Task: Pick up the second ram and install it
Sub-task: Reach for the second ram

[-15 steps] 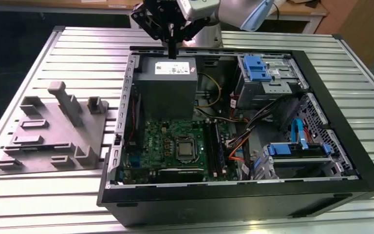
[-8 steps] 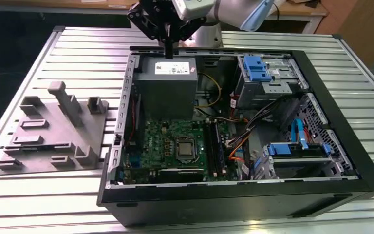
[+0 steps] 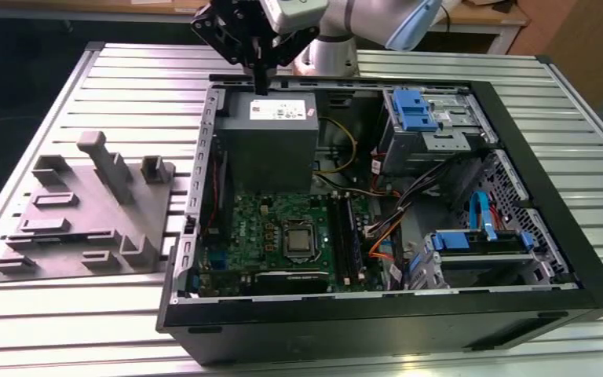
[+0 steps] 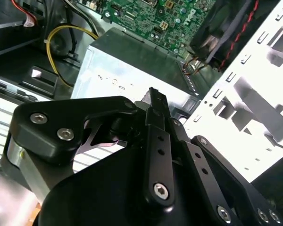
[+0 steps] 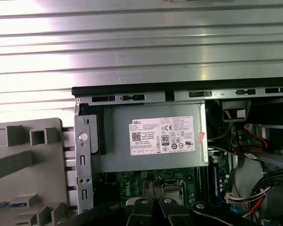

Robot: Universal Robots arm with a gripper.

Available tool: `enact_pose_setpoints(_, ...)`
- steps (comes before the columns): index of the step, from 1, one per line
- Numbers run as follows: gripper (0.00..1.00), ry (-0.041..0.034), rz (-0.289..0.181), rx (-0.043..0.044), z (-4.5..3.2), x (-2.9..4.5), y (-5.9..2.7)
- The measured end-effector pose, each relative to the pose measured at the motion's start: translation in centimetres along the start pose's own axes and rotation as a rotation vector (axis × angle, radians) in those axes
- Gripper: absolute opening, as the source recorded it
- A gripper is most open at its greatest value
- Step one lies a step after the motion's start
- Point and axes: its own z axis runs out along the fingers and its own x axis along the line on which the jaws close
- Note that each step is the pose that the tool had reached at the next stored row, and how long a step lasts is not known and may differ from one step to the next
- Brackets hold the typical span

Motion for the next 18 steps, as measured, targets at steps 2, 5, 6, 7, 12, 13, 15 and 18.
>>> enact_pose_setpoints(2,0.1,0.0,0.0,0.0,0.0,0.32,-0.03)
enact_pose_setpoints(5,0.1,0.0,0.0,0.0,0.0,0.85,-0.06)
enact_pose_setpoints(6,0.1,0.0,0.0,-0.0001,0.0,1.06,-0.08)
enact_pose_setpoints(7,0.1,0.0,0.0,-0.0001,0.0,1.27,-0.1)
enact_pose_setpoints(12,0.1,0.0,0.0,-0.0001,-0.02,2.42,-0.18)
enact_pose_setpoints(13,0.1,0.0,0.0,0.0,-0.02,2.66,-0.2)
enact_pose_setpoints(15,0.1,0.0,0.0,0.0,-0.03,3.13,-0.24)
enact_pose_setpoints(18,0.1,-0.0001,0.0,-0.0001,-0.04,3.67,-0.28)
